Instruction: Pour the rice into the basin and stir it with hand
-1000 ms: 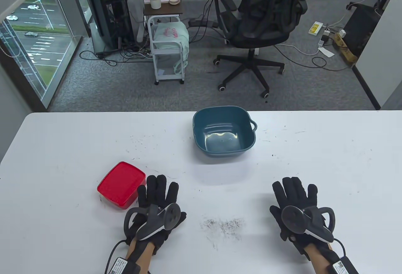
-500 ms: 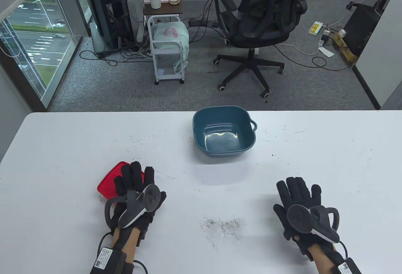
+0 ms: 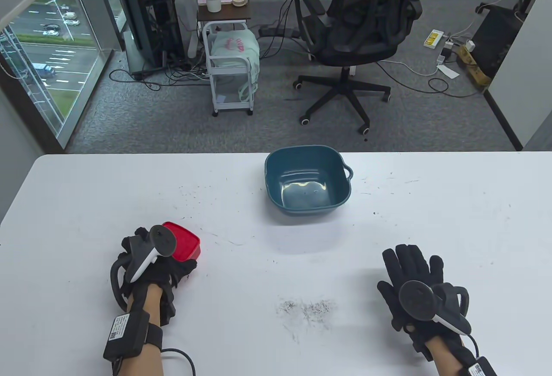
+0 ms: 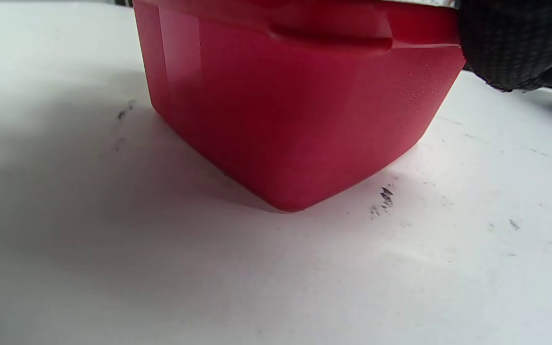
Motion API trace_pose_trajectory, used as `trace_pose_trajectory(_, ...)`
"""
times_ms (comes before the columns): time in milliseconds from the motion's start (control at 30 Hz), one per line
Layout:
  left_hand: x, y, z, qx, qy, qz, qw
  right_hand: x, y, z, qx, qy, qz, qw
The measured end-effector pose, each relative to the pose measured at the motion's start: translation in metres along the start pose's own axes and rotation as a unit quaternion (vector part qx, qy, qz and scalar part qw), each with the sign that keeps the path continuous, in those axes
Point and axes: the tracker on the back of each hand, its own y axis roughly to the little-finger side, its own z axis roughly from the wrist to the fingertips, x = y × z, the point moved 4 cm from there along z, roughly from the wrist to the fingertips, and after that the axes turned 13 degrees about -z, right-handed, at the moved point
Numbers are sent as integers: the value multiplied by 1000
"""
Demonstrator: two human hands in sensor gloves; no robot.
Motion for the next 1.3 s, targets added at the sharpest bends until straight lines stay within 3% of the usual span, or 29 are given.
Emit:
trace_pose_trajectory(200,4,2,2,-10,14,-12,1000,-1,0,0,0,-3,3,1000)
trace_pose_trajectory(467,-5,-3,-3,15,-40,-81,996,-2,4,0,-5,-6,12,1000)
trace_pose_trajectory(567,-4,-23,-10,64,-35,-107,992,-5,7,2,-9,-12,17,1000)
trace_pose_trajectory(733,5,-101,-41,217,-12,-94,972,-7,13,3,-17,-10,32,999)
trace_pose_trajectory(900,34,-183,-79,336,25,-25,941,-6,18,2,-21,0,46,999)
trace_pose_trajectory(1033,70,-227,-106,400,67,12,914,-6,21,2,-22,3,53,998)
trace_pose_trajectory(1167,105,-249,-121,431,98,33,896,-8,23,3,-22,-4,57,998)
trace_pose_trajectory(1300,138,-255,-116,434,122,69,890,-9,23,3,-20,-5,60,998)
